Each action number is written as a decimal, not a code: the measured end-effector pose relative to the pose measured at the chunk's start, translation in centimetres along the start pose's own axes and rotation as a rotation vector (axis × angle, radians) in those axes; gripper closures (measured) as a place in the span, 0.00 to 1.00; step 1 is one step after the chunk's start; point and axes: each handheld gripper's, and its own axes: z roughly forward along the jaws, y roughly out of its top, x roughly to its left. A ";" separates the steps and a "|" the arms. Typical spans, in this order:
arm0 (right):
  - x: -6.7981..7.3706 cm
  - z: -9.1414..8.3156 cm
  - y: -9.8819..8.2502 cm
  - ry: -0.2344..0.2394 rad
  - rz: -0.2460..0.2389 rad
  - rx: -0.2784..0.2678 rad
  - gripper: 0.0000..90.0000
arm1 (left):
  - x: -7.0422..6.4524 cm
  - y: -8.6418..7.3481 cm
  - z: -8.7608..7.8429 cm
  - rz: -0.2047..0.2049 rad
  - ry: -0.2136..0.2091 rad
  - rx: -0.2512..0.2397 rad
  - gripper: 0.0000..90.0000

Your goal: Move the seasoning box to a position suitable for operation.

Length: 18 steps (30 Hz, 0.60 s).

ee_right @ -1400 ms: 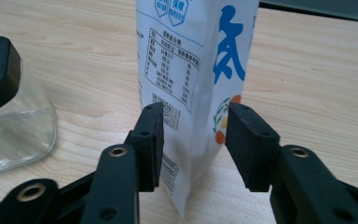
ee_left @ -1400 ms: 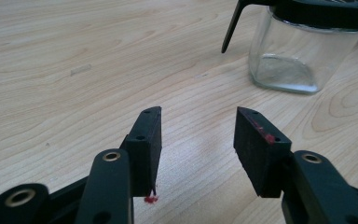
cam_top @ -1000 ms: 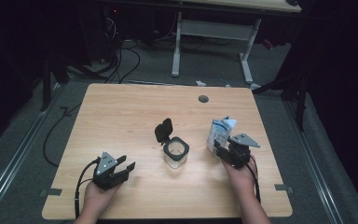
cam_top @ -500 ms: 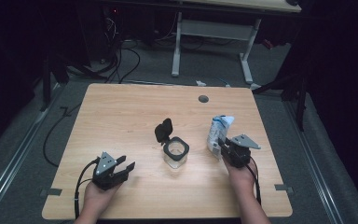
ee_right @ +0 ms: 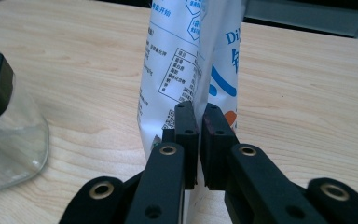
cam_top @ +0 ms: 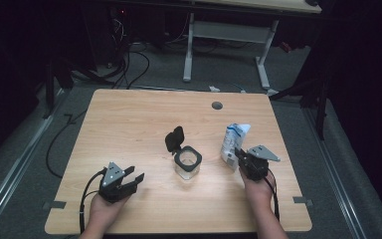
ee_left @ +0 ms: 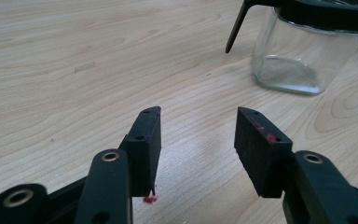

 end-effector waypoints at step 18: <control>-0.8 0.1 0.8 0.083 0.022 0.049 0.99 | -0.1 0.1 -0.1 0.004 -0.053 -0.025 0.49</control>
